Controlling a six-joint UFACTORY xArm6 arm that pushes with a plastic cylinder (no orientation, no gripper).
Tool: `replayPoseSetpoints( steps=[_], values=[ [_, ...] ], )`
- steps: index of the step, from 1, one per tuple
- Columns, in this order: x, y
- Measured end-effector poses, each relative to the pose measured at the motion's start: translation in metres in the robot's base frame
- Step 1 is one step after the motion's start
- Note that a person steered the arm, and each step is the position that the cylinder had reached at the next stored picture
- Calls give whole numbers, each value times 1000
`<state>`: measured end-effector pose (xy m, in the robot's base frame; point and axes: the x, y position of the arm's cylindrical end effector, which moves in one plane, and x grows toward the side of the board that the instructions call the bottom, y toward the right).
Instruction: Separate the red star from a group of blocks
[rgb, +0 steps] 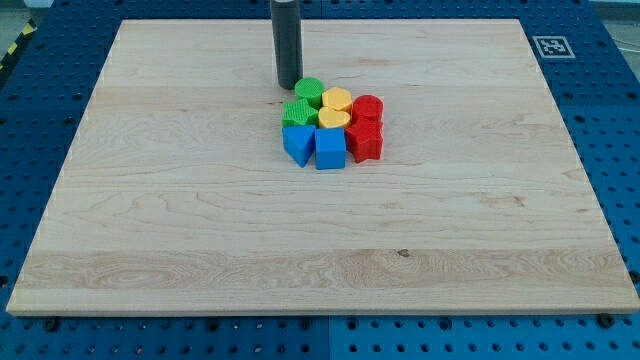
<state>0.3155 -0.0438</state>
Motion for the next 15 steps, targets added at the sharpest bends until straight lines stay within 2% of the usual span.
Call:
replayPoseSetpoints(
  steps=[2, 6, 8, 11, 14, 15],
  values=[
    [1, 70],
    [76, 61],
    [80, 49],
    [104, 102],
    [106, 110],
    [123, 110]
  ],
)
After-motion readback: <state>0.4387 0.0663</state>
